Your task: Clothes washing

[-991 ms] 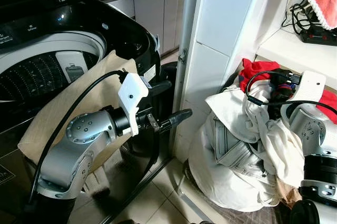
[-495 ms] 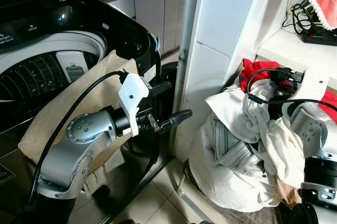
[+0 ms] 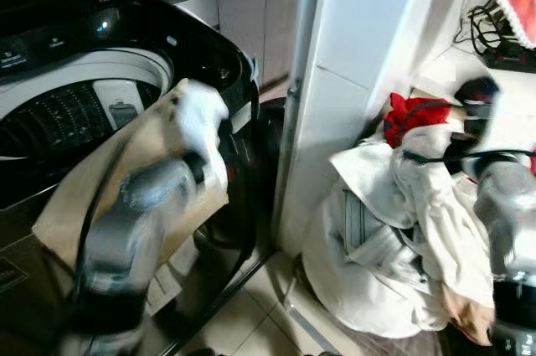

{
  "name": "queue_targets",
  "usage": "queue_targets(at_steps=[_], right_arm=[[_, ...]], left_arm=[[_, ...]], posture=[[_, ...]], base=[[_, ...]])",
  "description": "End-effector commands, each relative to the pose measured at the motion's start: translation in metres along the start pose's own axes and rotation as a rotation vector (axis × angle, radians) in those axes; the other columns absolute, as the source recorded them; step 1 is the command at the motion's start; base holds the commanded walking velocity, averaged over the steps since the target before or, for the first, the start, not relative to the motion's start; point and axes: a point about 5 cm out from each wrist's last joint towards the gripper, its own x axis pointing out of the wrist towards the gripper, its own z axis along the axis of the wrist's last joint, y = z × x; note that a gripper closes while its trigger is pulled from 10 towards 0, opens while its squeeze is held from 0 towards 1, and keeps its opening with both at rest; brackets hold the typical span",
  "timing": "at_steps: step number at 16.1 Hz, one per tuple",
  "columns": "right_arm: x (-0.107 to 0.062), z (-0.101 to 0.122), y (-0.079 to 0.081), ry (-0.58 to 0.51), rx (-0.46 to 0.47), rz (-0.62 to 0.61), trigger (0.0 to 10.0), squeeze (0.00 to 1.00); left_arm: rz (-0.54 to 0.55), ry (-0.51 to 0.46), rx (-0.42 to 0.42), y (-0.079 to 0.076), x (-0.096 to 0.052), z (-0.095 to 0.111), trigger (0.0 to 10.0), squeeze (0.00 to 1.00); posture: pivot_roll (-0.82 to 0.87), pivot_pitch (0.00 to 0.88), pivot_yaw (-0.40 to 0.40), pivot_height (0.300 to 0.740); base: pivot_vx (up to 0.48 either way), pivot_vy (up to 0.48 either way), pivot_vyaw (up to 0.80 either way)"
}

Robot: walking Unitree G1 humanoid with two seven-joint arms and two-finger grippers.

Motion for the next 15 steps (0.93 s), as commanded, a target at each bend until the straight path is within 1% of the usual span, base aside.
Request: queue_targets(at_steps=[1,2,3,4,5,6,7,8,10,11,12,15], right_arm=[[-0.004,0.014,0.005,-0.114,-0.069,0.045,0.0,0.0],[-0.009,0.021,0.017,-0.201,-0.128,0.13,0.0,0.0],[-0.014,0.029,0.031,-0.286,-0.181,0.224,0.0,0.0],[-0.019,0.038,0.045,-0.363,-0.245,0.313,0.0,0.0],[-0.025,0.044,0.059,-0.438,-0.295,0.397,0.0,0.0],[-0.03,0.047,0.067,-0.486,-0.295,0.459,0.0,0.0],[-0.032,0.049,0.071,-0.507,-0.282,0.493,0.0,0.0],[-0.037,0.053,0.08,-0.546,-0.263,0.561,0.0,0.0],[-0.044,0.055,0.093,-0.586,-0.241,0.655,0.0,0.0],[-0.045,0.055,0.095,-0.595,-0.241,0.669,0.0,0.0],[-0.048,0.055,0.1,-0.608,-0.231,0.701,0.0,0.0],[-0.052,0.055,0.107,-0.618,-0.221,0.742,0.0,0.0]], left_arm=[[0.16,0.0,-0.06,0.017,0.002,0.0,10.0,0.0],[0.202,-0.028,-0.207,0.023,0.006,0.006,10.0,0.0],[0.167,-0.063,-0.283,0.021,0.009,0.015,10.0,0.0],[0.125,-0.096,-0.293,0.015,0.013,0.023,10.0,0.0],[0.085,-0.123,-0.324,0.009,0.018,0.03,10.0,0.0],[0.035,-0.158,-0.383,0.002,0.021,0.037,10.0,0.75],[0.0,-0.18,-0.418,-0.002,0.022,0.04,10.0,1.0],[-0.066,-0.202,-0.46,-0.009,0.024,0.045,10.0,1.0],[-0.135,-0.179,-0.517,-0.017,0.023,0.044,10.0,1.0],[-0.152,-0.178,-0.538,-0.019,0.023,0.044,10.0,1.0],[-0.2,-0.182,-0.592,-0.024,0.02,0.044,10.0,1.0],[-0.236,-0.182,-0.642,-0.029,0.019,0.043,10.0,1.0]], posture=[[-0.07,0.0,-0.019,0.74],[-0.07,0.0,-0.02,0.74],[-0.07,0.0,-0.021,0.74],[-0.07,0.0,-0.022,0.74],[-0.07,0.0,-0.022,0.74],[-0.07,0.0,-0.024,0.74],[-0.07,0.0,-0.024,0.74],[-0.06,0.0,-0.027,0.74],[-0.06,0.0,-0.026,0.74],[-0.06,0.0,-0.026,0.74],[-0.06,0.0,-0.026,0.74],[-0.06,0.0,-0.028,0.74]], base=[[0.0,0.0,0.0],[0.0,0.0,0.0],[0.0,0.0,0.0],[0.0,0.0,0.0],[0.0,0.0,0.0],[0.0,0.0,0.0],[0.0,0.0,0.0],[0.0,0.0,0.0],[0.0,0.0,0.0],[0.0,0.0,0.0],[0.0,0.0,0.0],[0.0,0.0,0.0]])
